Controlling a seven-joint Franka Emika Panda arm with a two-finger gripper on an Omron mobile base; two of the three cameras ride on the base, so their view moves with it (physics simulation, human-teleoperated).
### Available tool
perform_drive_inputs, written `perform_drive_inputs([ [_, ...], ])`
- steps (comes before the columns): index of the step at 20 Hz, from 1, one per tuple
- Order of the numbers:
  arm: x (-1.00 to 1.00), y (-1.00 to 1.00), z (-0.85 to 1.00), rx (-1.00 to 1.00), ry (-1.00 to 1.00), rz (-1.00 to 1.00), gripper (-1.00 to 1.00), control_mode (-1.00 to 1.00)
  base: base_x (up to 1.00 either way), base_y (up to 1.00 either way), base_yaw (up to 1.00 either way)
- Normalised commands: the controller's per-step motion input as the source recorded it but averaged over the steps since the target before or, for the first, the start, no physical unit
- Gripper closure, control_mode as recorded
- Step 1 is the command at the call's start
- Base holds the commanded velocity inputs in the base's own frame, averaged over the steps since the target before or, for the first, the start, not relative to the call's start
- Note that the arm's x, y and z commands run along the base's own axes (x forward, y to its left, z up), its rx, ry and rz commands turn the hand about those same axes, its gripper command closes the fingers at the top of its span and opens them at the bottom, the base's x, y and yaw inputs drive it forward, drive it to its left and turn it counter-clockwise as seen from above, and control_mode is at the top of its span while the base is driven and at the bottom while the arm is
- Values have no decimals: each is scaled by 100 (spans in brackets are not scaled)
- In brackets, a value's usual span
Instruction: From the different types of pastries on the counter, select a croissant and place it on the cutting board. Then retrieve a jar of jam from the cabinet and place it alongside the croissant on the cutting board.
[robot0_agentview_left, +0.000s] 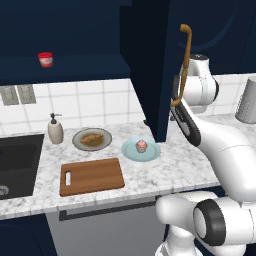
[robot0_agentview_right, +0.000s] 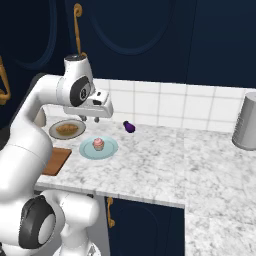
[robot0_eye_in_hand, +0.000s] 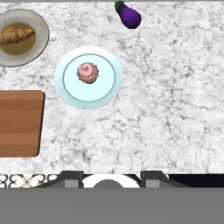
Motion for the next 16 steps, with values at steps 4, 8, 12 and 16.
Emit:
perform_drive_inputs([
  [4, -1, 11, 20, -5, 2, 1, -100, -100, 0, 0, 0],
  [8, -6, 4, 0, 0, 1, 1, -100, -100, 0, 0, 0],
  [12, -1, 3, 0, 0, 0, 0, -100, -100, 0, 0, 0],
  [16, -5, -7, -2, 0, 2, 0, -100, -100, 0, 0, 0],
])
